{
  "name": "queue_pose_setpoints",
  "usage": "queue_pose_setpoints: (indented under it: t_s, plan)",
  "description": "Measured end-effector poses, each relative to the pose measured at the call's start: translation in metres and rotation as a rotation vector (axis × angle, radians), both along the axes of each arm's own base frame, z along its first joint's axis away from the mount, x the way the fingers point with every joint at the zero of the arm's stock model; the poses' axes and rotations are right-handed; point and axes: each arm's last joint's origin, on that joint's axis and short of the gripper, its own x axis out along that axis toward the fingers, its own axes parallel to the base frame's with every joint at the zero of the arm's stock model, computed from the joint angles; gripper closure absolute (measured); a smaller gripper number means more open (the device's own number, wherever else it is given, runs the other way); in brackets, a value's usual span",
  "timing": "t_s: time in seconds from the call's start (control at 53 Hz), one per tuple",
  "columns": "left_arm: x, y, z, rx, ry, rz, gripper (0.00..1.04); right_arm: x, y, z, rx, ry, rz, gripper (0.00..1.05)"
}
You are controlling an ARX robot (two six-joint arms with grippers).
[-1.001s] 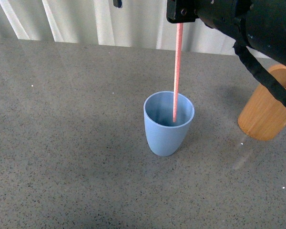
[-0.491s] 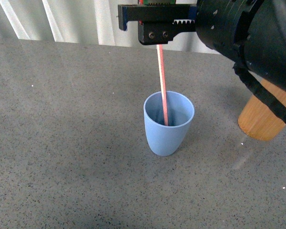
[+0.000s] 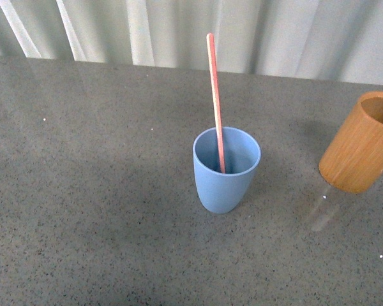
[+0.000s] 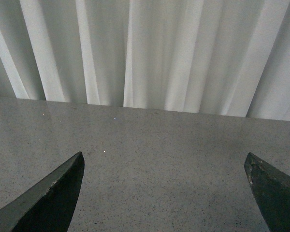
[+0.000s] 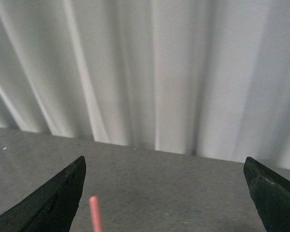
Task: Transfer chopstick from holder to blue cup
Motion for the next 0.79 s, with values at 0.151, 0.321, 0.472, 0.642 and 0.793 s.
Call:
queue_pose_setpoints:
  t_s: [0.151,0.321,0.472,0.642,0.793]
  plan:
    - [0.0,0.0,0.0,0.0,0.0,0.0,0.07,-0.015,-0.048,0.014,-0.019,0.004,-0.189,0.1]
    - [0.0,0.0,0.0,0.0,0.0,0.001,0.07,-0.04,-0.092,0.021,-0.033,0.009,-0.356,0.1]
    - [0.0,0.0,0.0,0.0,0.0,-0.001,0.07,-0.04,-0.092,0.021,-0.038,0.011,-0.339,0.1]
    - [0.0,0.0,0.0,0.0,0.0,0.0,0.07,-0.054,-0.099,0.009,-0.054,-0.035,-0.159,0.34]
    - [0.0,0.0,0.0,0.0,0.0,-0.001,0.07,-0.073,-0.113,-0.01,-0.064,-0.026,-0.175,0.62]
